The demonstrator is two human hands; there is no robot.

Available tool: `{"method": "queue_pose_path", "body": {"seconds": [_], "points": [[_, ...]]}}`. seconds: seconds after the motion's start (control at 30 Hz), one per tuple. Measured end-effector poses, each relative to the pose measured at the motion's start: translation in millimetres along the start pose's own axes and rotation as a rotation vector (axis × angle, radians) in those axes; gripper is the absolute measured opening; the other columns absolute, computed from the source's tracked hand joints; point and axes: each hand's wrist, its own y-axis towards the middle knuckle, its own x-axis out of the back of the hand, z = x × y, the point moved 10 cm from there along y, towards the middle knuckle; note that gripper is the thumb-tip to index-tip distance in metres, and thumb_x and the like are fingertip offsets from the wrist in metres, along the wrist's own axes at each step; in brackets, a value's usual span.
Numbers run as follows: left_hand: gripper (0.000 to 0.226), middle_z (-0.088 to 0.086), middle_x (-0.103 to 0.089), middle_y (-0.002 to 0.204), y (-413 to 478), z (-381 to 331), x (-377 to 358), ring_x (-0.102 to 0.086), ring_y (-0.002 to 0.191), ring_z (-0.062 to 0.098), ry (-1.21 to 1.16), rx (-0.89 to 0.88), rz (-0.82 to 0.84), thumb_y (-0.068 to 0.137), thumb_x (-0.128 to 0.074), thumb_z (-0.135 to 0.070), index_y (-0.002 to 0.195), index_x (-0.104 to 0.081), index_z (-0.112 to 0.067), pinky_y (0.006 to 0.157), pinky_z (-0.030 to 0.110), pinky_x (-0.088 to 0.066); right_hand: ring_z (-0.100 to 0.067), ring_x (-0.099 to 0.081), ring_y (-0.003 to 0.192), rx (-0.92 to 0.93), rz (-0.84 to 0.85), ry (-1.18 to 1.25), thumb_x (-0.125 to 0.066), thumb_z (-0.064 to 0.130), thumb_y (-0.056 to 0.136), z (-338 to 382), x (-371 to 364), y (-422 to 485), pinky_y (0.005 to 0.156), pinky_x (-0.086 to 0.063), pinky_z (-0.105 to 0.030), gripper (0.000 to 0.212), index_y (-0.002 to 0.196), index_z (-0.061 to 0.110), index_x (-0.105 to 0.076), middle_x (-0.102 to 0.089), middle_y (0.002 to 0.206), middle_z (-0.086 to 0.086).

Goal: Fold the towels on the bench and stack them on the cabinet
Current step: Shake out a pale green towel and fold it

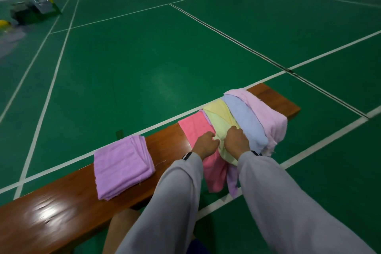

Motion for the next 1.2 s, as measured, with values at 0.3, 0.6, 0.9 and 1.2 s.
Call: {"method": "queue_pose_path", "body": {"seconds": [0.3,0.6,0.9,1.2], "points": [[0.05,0.018,-0.049,0.151,-6.1,2.5,-4.9,-0.048,0.137,0.034,-0.014,0.082,0.03,0.101,-0.053,-0.024,0.147,-0.048,-0.004,0.107,0.034,-0.04,-0.034,-0.065,0.114,0.139,0.069,-0.119,-0.056,0.027,0.099,20.7,-5.6,-19.0,0.085,-0.05,-0.035,0.028,0.119,0.009,-0.065,-0.064,0.124,-0.014],[0.047,0.022,-0.066,0.122,-35.0,3.0,25.5,-0.066,0.107,0.037,-0.354,0.165,0.021,0.11,-0.034,-0.039,0.121,-0.06,-0.002,0.096,0.046,-0.054,-0.034,-0.064,0.101,0.16,0.027,0.119,-0.048,0.036,0.104,52.8,46.0,-15.0,0.081,-0.046,-0.036,0.032,0.099,0.011,-0.067,-0.069,0.113,-0.015],[0.089,0.015,-0.073,0.092,-47.7,-49.3,97.1,-0.067,0.091,0.029,-1.41,0.131,0.033,0.085,-0.026,-0.09,0.094,-0.073,-0.016,0.09,0.04,-0.051,-0.02,-0.035,0.056,0.289,-0.049,1.095,-0.05,0.033,0.067,160.5,174.6,-57.8,0.054,-0.028,-0.033,0.021,0.055,0.016,-0.045,-0.042,0.051,0.0],[0.028,0.024,-0.062,0.086,-79.4,-26.3,183.7,-0.07,0.073,0.019,-1.15,0.035,-0.132,0.104,-0.043,-0.011,0.088,-0.06,0.004,0.097,0.041,-0.049,-0.02,-0.038,0.045,0.213,0.581,0.979,-0.053,0.04,0.083,177.4,99.4,-107.2,0.047,-0.026,-0.025,0.036,0.059,0.014,-0.049,-0.044,0.054,-0.007]]}}
